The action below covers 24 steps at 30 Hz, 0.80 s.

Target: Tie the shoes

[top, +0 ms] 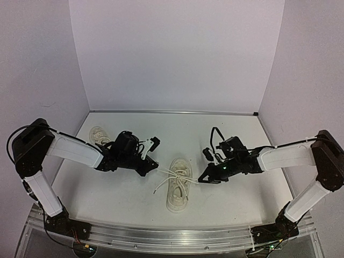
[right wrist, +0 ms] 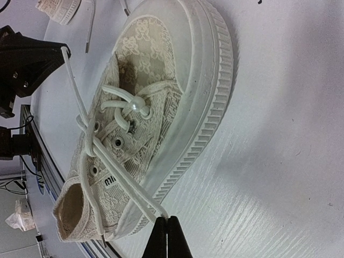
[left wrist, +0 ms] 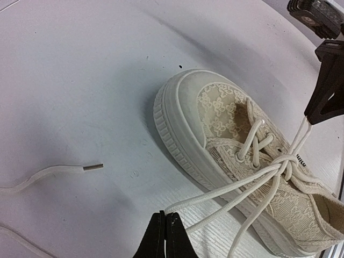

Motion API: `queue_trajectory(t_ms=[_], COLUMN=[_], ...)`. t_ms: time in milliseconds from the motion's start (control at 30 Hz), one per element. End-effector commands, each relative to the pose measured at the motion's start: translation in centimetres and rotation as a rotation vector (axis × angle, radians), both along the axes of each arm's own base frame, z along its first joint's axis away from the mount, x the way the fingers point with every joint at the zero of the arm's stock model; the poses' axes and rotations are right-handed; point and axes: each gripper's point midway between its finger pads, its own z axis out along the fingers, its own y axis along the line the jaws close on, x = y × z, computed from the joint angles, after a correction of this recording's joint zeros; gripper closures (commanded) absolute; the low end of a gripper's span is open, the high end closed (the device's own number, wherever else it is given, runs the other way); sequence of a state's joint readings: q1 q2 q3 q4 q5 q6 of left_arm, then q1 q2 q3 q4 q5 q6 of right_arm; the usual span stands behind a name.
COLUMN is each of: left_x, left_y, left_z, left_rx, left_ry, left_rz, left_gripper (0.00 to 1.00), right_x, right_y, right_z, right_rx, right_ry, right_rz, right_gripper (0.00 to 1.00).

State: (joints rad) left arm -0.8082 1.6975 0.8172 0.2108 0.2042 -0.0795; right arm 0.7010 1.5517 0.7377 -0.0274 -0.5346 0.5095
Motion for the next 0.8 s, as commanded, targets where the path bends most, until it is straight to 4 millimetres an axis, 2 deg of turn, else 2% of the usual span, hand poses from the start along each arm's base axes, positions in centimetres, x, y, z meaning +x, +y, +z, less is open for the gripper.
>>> queue_trajectory(t_ms=[0, 133, 267, 467, 767], left_x=[2.5, 1.7, 0.9, 1.0, 1.7], left_y=[1.1, 0.0, -0.2, 0.2, 1.0], left_z=[0.3, 0.7, 0.9, 0.9, 2.2], left_rx=[0.045, 0.005, -0.011, 0.009, 0.021], left_ry=[-0.034, -0.019, -0.009, -0.015, -0.058], left_rz=[0.094, 0.03, -0.011, 0.004, 0.05], left_gripper=[1.0, 1.0, 0.99, 1.0, 1.0], right_x=[-0.4, -0.4, -0.5, 0.0, 1.7], right_y=[-1.5, -0.6, 0.2, -0.9, -2.2], right_z=[-1.3, -0.7, 0.3, -0.5, 2.2], right_rx=[-0.058, -0.022, 0.017, -0.042, -0.023], right_ry=[0.02, 0.021, 0.013, -0.002, -0.069], right_rz=[-0.025, 0.012, 0.05, 0.007, -0.073], right_gripper=[1.0, 1.0, 1.0, 1.0, 1.0])
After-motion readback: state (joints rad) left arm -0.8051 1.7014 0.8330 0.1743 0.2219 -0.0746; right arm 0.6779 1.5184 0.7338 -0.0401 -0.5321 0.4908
